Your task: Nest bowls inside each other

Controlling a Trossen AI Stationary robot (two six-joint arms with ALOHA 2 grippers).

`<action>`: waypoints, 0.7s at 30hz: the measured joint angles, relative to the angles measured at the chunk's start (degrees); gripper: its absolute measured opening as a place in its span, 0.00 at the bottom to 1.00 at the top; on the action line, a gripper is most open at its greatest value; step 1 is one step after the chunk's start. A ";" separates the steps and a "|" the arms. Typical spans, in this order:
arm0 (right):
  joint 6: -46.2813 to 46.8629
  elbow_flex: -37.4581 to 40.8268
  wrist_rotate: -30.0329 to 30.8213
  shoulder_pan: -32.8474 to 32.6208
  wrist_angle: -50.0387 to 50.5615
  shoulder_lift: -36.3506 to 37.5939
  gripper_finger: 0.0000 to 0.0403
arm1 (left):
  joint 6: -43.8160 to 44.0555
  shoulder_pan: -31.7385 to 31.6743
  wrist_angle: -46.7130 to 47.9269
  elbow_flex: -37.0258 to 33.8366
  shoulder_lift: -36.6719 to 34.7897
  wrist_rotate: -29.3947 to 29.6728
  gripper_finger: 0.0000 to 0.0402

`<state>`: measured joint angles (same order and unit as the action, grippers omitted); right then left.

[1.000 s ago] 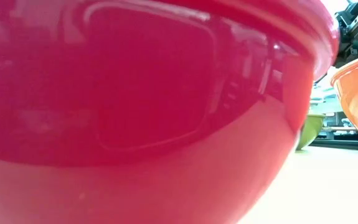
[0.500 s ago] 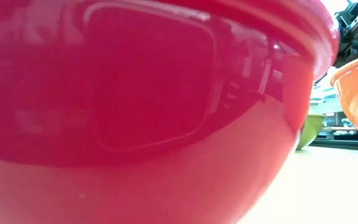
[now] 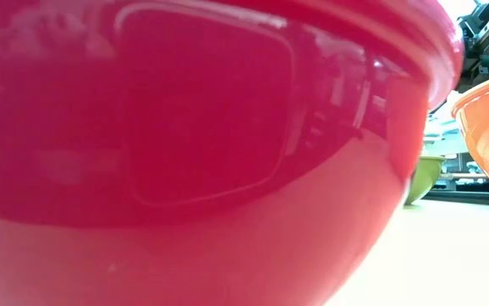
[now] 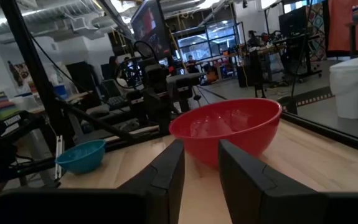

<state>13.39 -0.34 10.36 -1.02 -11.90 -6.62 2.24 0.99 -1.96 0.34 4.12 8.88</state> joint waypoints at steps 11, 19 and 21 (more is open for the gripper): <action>0.01 -0.01 0.01 0.01 0.01 -0.01 0.26 | -0.28 0.00 -1.27 0.00 0.02 0.07 0.35; -12.32 -0.01 5.37 0.10 -3.48 0.01 0.26 | 0.97 0.00 -2.91 0.00 0.00 0.15 0.35; -13.25 0.00 5.94 0.10 -5.07 -0.01 0.26 | 2.71 -0.02 -3.75 0.02 0.02 0.13 0.35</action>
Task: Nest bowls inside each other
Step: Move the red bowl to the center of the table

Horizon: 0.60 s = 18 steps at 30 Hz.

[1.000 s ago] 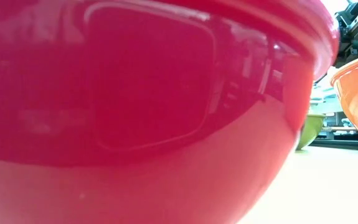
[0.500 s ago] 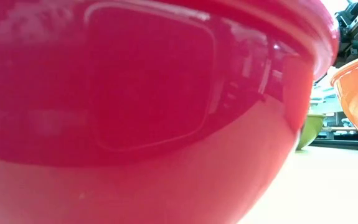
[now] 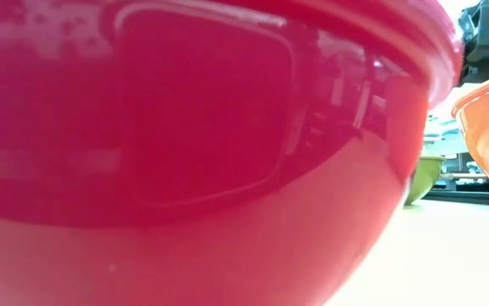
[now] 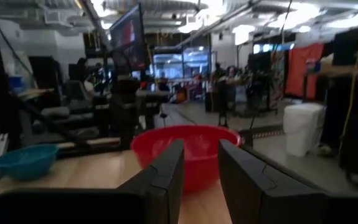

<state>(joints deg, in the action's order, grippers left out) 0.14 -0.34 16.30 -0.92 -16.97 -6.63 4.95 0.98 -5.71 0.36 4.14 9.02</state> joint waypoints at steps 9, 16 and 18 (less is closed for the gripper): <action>-7.22 0.00 8.08 -0.01 -4.33 0.03 0.26 | -2.82 -0.16 -11.73 0.00 -0.05 0.70 0.35; 0.47 0.00 10.80 -0.01 -4.29 0.00 0.26 | -3.24 -0.16 -12.10 0.00 0.00 0.86 0.35; 2.48 0.00 11.01 0.04 -4.47 0.00 0.26 | -4.43 -0.16 -12.18 0.00 -0.02 2.98 0.35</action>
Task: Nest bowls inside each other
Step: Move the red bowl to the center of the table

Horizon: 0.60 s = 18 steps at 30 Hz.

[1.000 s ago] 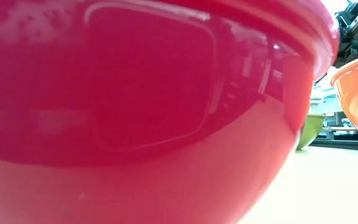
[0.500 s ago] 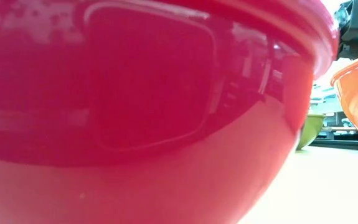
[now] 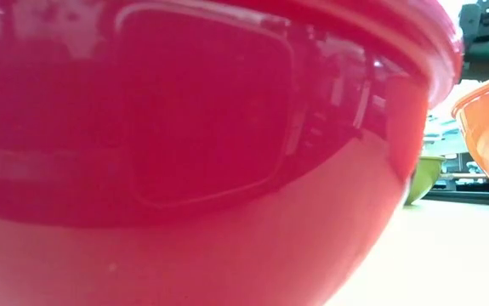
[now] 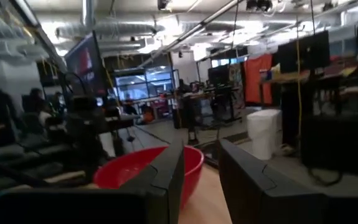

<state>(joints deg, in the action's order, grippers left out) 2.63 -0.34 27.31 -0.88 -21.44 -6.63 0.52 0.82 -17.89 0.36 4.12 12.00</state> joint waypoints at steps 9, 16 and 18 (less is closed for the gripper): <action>-0.73 -6.28 26.44 6.44 -3.39 -7.16 0.26 | -1.46 -4.80 -3.11 0.02 6.35 17.90 0.35; 5.89 -18.38 17.30 14.65 -0.48 -28.42 0.27 | 1.32 -12.93 -3.29 5.61 17.75 13.76 0.35; 7.39 -23.01 13.90 16.85 2.41 -34.20 0.27 | 1.94 -13.68 -1.14 8.15 21.13 13.57 0.35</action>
<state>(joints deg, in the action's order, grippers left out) 10.01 -23.35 41.21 15.97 -19.03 -40.83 2.46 -12.86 -19.03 8.51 25.25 25.56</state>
